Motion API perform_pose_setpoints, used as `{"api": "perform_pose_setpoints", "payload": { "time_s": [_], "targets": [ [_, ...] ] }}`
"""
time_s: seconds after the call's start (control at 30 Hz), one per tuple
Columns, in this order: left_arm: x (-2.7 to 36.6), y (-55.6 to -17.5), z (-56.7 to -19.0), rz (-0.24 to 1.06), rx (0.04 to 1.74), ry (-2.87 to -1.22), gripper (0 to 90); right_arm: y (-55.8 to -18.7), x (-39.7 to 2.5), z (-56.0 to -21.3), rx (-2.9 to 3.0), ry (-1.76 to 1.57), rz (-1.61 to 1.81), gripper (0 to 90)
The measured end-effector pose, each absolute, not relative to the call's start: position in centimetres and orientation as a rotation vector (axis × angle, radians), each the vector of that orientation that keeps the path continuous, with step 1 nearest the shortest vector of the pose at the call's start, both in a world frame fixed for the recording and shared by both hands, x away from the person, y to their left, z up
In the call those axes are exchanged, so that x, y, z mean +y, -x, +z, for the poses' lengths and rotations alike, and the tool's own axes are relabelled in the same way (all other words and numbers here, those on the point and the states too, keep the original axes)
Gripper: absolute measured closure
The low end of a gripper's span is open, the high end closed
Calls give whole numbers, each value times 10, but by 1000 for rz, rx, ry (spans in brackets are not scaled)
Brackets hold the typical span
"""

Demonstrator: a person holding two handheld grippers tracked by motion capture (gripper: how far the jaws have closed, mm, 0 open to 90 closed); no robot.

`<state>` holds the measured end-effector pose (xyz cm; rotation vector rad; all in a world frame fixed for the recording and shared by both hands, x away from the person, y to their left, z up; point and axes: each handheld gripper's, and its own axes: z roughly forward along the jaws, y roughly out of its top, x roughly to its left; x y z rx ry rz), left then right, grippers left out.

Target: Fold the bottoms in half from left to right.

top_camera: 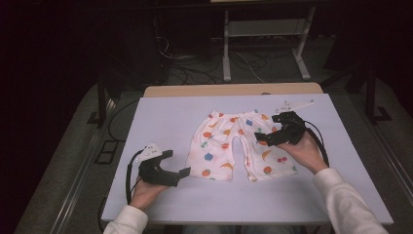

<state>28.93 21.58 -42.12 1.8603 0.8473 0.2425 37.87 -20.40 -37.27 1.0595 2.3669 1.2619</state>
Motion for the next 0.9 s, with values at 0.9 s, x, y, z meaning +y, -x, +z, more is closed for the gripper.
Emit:
{"api": "perform_pose_setpoints", "payload": {
  "time_s": [0.9],
  "targets": [
    [215, -290, -422, 240, 844, -1864, 0, -407, -169, -374, 2395, -1044, 1262, 0]
  ]
}}
